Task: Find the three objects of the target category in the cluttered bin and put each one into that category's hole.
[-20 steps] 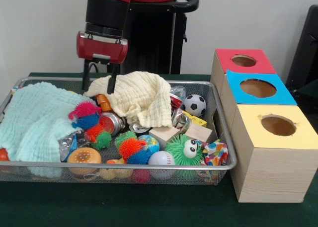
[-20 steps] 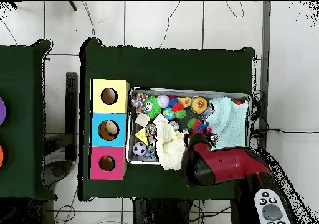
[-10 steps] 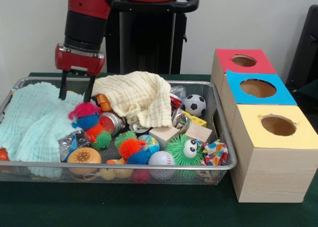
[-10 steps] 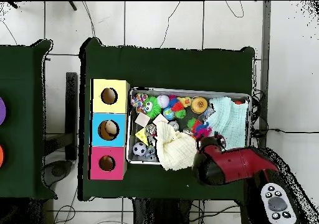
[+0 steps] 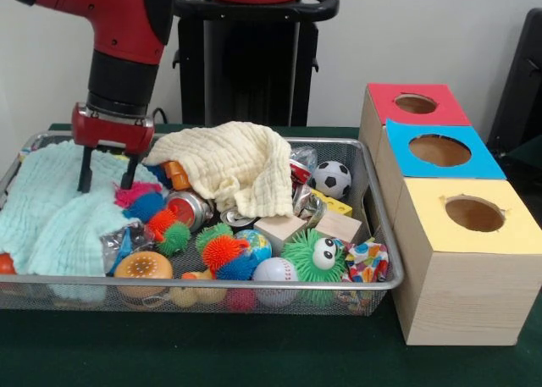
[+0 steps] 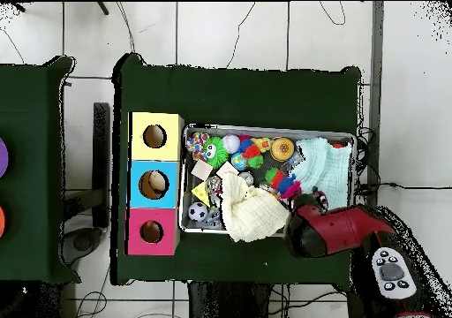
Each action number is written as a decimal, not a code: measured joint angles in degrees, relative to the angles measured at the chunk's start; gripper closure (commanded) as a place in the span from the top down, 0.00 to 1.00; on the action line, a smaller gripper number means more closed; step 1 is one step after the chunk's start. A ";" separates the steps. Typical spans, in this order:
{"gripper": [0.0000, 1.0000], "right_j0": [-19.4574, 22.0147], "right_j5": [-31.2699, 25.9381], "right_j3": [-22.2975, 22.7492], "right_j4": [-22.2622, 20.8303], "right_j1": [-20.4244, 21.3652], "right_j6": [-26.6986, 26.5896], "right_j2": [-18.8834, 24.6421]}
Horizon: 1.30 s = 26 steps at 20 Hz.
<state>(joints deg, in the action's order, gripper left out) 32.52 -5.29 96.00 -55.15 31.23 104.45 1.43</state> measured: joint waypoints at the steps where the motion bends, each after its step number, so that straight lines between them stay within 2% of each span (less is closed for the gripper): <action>1: 1.00 0.00 0.62 -0.69 -0.01 -0.98 0.00 -0.22; 6: 1.00 0.01 3.35 -2.98 0.00 -4.00 0.00 -0.59; 14: 1.00 0.62 5.35 -3.75 0.00 -5.22 0.00 -0.60; 15: 0.00 0.67 5.47 -3.76 0.00 -5.23 0.00 -0.60; 26: 0.00 -0.45 6.22 -3.80 0.25 -5.24 0.00 -1.60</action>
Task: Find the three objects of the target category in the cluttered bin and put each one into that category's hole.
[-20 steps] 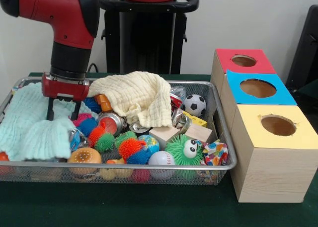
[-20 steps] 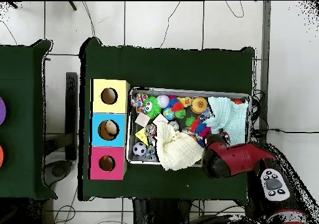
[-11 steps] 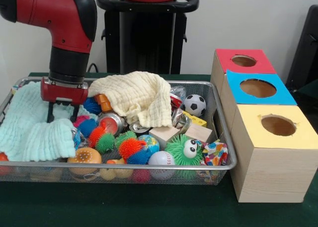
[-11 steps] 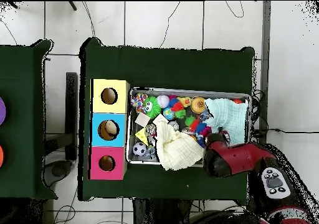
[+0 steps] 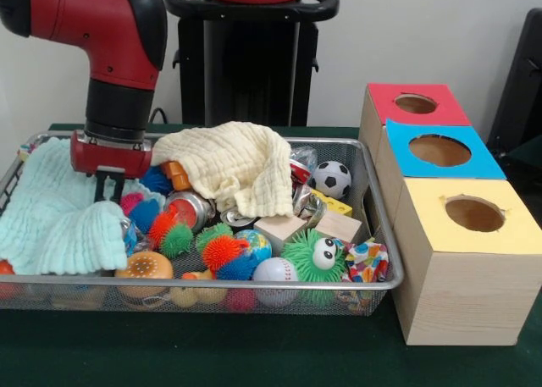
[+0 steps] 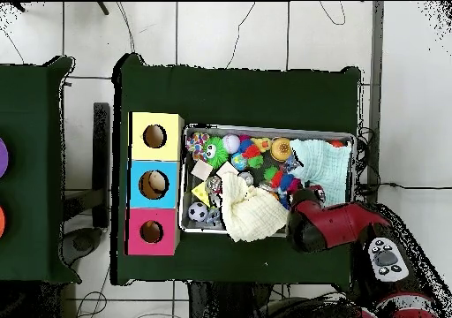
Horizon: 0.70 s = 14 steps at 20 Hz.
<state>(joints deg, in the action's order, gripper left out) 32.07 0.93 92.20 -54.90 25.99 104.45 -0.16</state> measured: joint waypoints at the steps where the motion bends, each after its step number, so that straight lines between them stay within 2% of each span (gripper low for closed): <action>1: 0.00 -0.62 0.00 0.01 0.22 0.00 0.00 -0.55; 7: 0.00 -2.90 -0.05 0.05 1.89 0.00 0.00 -2.01; 14: 0.00 -3.34 -0.05 2.47 7.70 0.98 0.00 -2.06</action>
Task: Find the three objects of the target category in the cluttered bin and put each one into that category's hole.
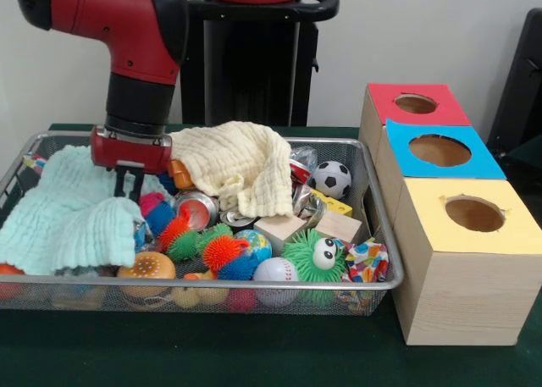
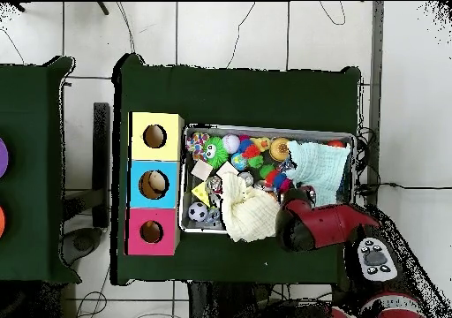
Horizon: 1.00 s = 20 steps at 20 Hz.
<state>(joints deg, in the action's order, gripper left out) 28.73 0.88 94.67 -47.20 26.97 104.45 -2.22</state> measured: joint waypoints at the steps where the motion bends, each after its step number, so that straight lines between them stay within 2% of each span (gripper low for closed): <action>1: 0.00 -0.09 0.00 0.36 0.80 0.12 0.00 0.00; 8: 0.00 -2.03 -0.01 3.47 7.74 1.13 0.00 -0.04; 13: 0.00 -6.08 0.01 6.16 14.09 2.06 0.01 -0.55; 20: 0.00 -11.17 0.01 8.46 20.86 3.82 0.11 -1.66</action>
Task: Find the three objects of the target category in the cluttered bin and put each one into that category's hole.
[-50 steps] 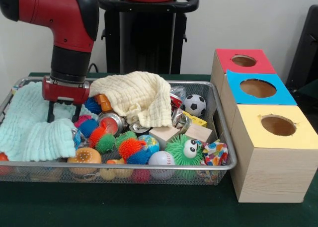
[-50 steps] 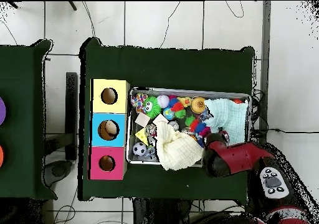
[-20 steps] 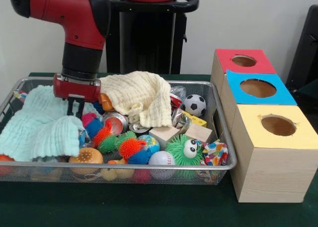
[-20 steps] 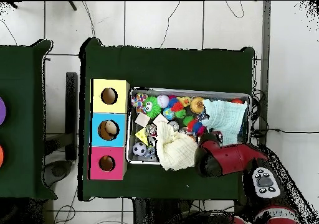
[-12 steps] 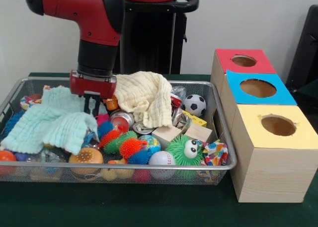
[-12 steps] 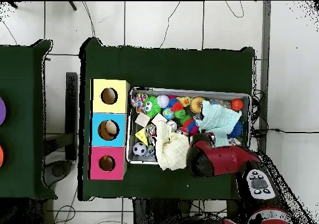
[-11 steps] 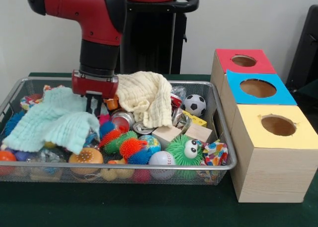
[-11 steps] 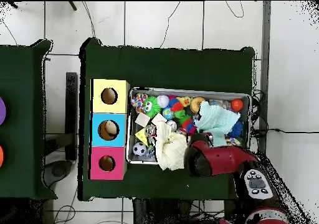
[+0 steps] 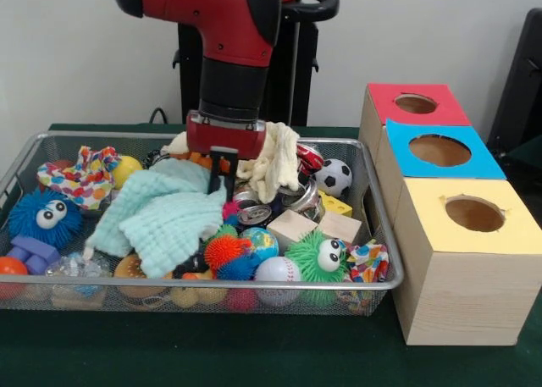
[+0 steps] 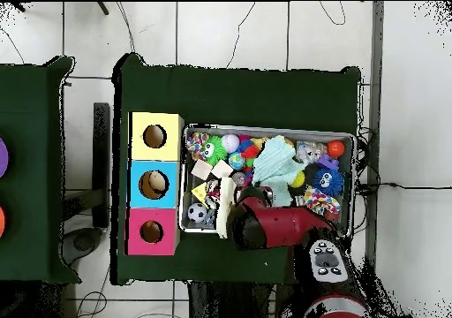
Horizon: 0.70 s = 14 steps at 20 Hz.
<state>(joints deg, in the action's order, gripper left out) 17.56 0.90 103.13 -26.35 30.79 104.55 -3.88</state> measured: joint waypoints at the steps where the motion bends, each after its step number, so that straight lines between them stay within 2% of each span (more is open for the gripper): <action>1: 0.00 -0.49 -0.01 0.23 0.81 0.24 0.00 -0.26; 6: 0.00 -3.58 0.00 1.72 5.93 1.63 0.09 -1.65; 14: 0.00 -5.89 0.01 2.98 11.65 2.46 0.09 -2.18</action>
<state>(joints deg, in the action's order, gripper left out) 11.67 0.91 106.10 -14.70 33.25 104.65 -6.06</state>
